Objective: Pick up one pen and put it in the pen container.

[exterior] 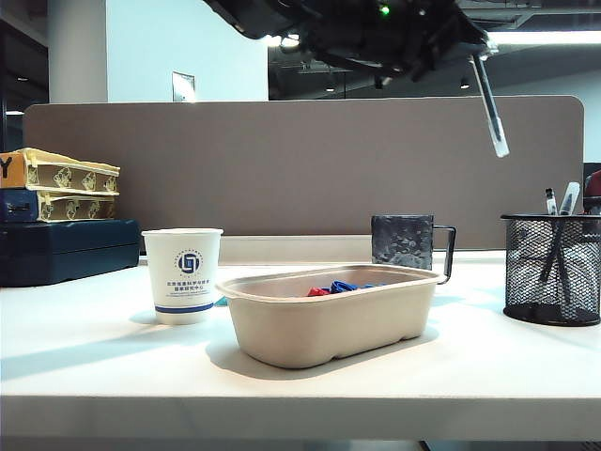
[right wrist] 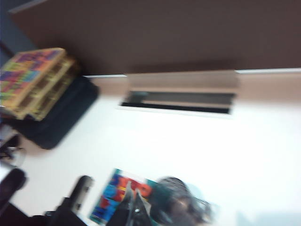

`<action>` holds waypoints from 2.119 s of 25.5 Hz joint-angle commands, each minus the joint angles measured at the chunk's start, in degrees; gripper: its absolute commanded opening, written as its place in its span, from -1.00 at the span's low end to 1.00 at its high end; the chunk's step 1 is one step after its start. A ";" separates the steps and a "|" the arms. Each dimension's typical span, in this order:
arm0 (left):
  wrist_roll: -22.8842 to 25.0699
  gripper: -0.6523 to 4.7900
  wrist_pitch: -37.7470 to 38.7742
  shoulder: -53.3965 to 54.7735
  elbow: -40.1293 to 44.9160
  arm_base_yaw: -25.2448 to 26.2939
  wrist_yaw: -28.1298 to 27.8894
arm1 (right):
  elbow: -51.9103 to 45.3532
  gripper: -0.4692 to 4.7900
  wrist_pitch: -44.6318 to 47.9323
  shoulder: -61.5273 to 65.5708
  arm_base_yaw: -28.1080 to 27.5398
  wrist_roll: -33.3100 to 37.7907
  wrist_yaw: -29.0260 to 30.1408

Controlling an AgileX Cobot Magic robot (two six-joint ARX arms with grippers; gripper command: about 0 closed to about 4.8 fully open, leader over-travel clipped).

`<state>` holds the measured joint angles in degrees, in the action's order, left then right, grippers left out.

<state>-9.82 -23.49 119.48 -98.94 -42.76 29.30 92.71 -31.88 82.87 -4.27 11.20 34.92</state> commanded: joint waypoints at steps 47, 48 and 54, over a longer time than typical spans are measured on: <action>3.43 -0.76 -1.79 12.02 -1.09 -3.72 -5.07 | 0.39 -0.84 -9.73 -4.68 -0.61 -6.97 -8.09; 3.43 -0.76 -1.79 12.09 -1.09 -3.72 -5.05 | 0.39 -0.84 -9.79 -4.70 -0.59 -6.97 -8.07; 3.41 -0.50 -1.84 12.15 -1.09 -3.72 -4.68 | 0.39 -0.84 -9.90 -5.05 -0.59 -6.97 -8.11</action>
<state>-6.85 -24.60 131.87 -99.90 -46.44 24.40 92.73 -42.09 78.43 -4.89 4.43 26.76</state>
